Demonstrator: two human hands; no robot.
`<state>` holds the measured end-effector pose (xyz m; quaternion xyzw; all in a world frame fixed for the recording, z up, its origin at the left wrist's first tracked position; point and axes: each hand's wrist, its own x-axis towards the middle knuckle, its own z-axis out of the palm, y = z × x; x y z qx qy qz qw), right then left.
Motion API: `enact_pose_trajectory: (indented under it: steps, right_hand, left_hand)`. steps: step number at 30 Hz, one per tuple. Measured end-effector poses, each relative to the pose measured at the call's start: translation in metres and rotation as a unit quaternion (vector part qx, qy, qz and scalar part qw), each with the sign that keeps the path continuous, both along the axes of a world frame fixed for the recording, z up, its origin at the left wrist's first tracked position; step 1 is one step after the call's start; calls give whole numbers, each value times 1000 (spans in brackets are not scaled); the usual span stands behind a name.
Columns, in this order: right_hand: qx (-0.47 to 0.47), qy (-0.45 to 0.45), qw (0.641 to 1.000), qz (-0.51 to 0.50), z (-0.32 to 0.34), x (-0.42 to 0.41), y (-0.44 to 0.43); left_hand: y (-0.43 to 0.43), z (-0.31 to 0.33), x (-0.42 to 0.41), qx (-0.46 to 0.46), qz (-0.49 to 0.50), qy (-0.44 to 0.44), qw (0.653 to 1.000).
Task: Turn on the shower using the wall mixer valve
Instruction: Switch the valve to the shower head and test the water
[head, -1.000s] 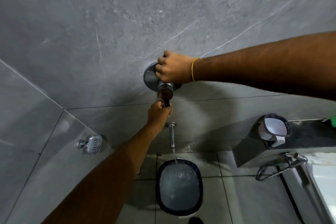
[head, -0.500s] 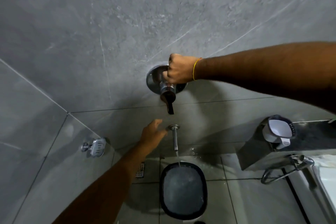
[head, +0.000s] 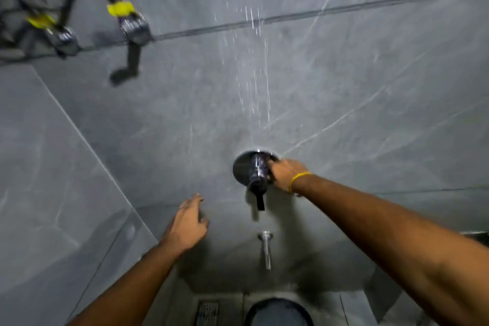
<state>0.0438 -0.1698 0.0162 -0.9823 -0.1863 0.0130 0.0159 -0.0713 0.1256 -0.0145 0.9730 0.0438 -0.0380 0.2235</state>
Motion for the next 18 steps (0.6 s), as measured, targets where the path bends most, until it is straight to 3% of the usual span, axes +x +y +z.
enact_pose_trajectory:
  steps: [5, 10, 14, 18]
  right_hand:
    - [41, -54, 996, -54, 61, -60, -36]
    - [114, -156, 977, -90, 158, -114, -48]
    - [204, -290, 932, -81, 222, -153, -44]
    - [212, -417, 881, -78, 275, -184, -34]
  left_hand:
    - [-4, 101, -11, 98, -43, -192, 975]
    - [-12, 218, -46, 84, -36, -379, 921]
    - [-21, 282, -79, 71, -34, -475, 876]
    - [-27, 326, -101, 59, -38, -529, 846]
